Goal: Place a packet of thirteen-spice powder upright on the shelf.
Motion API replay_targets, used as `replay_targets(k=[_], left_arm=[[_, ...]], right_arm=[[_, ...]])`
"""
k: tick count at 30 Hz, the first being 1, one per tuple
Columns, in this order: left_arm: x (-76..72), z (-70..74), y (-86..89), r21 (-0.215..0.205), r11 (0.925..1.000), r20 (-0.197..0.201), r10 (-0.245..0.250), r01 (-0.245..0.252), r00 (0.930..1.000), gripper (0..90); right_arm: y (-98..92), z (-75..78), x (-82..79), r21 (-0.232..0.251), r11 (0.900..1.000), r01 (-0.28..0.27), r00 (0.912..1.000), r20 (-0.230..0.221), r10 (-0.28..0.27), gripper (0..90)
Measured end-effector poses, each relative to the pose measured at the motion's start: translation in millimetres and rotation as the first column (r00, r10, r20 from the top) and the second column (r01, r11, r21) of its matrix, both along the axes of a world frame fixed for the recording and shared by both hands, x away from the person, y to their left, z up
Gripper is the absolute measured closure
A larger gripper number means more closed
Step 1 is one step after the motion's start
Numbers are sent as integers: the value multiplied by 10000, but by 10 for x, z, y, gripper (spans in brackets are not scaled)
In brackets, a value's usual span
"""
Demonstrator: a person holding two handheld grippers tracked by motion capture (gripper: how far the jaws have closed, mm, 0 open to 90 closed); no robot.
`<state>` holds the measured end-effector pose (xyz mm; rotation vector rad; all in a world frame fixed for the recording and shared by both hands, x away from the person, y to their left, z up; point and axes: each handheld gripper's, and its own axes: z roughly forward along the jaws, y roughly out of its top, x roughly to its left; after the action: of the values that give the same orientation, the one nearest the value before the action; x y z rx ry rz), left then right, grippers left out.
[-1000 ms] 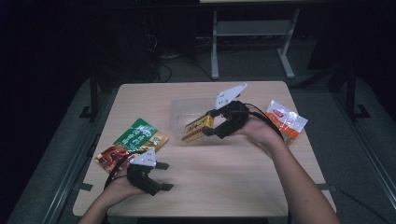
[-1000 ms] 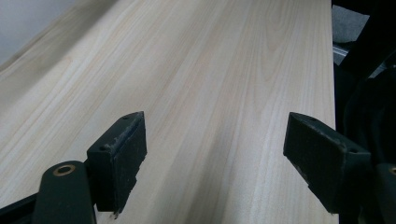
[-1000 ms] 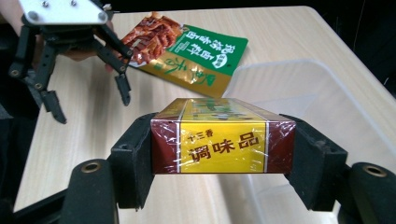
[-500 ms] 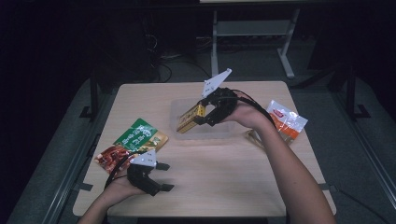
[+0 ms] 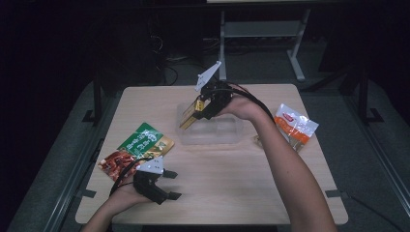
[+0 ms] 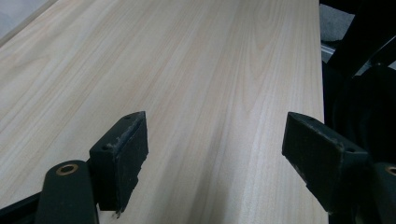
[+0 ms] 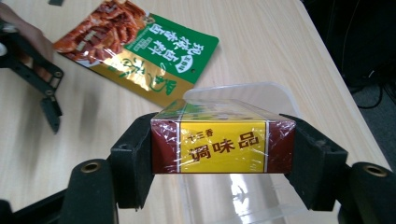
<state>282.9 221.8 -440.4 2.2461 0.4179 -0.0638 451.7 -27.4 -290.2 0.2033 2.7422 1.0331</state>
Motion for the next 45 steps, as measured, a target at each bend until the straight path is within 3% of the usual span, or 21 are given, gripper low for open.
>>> replay_targets(k=[2,8,15,24,45], left_arm=[[-3,-2,0,-32,10000,-66,38,-38,10000,223],[-4,-1,5,-72,10000,-82,39,-40,10000,223],[-1,-2,17,-32,10000,-133,-30,30,9999,224],[-2,-13,11,-32,10000,-147,-79,79,9999,224],[-10,-21,9,48,9998,-228,-205,206,9995,227]], right_arm=[[14,-2,24,-73,9999,-105,9998,163,106,321],[119,-23,121,-204,9997,-154,9999,74,156,320],[190,-104,217,-437,9990,25,9996,274,-13,319],[274,-237,301,-634,9980,25,10000,39,-22,317],[379,-344,404,-318,9995,56,10000,-9,-56,315]])
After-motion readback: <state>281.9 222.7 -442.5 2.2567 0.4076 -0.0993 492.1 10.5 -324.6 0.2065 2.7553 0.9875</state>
